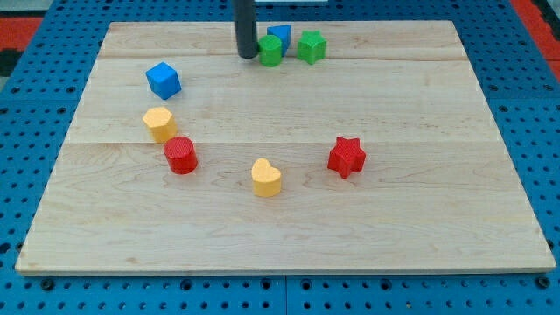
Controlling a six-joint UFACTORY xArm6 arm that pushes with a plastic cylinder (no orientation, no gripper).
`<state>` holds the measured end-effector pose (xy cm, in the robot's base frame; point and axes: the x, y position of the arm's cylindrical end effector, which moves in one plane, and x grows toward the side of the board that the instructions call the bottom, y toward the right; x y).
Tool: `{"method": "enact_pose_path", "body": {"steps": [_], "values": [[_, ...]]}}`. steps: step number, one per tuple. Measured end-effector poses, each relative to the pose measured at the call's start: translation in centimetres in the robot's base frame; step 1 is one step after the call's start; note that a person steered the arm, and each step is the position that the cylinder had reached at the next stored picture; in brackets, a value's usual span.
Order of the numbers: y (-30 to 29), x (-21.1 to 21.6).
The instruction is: Move the blue cube to the top left
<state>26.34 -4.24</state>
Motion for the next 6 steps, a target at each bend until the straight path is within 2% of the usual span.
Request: {"method": "enact_pose_path", "body": {"steps": [2, 3, 5, 6], "values": [[-1.1, 6.9], [-7.0, 8.5], [-17.4, 7.6], [-16.9, 3.9]]}}
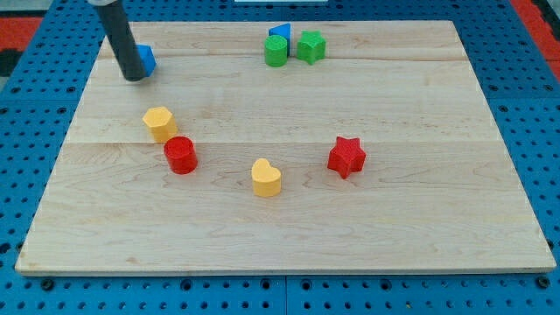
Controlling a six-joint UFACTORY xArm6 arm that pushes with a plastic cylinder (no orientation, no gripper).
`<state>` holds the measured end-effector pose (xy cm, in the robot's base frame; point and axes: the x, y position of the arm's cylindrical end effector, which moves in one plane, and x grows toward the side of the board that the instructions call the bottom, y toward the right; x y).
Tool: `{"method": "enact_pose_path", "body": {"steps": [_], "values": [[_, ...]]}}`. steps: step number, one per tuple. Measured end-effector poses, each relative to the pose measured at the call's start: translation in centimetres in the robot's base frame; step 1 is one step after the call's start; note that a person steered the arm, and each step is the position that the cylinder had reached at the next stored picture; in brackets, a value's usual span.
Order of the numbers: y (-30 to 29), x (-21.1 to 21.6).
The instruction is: Move the blue cube to the top left
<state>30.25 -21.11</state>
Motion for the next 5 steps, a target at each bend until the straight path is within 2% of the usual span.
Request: {"method": "enact_pose_path", "body": {"steps": [1, 2, 3, 4, 5], "values": [[-1.3, -1.0], [-5.4, -2.4], [-4.9, -4.9], [-1.7, -4.8], [-0.5, -2.7]]}}
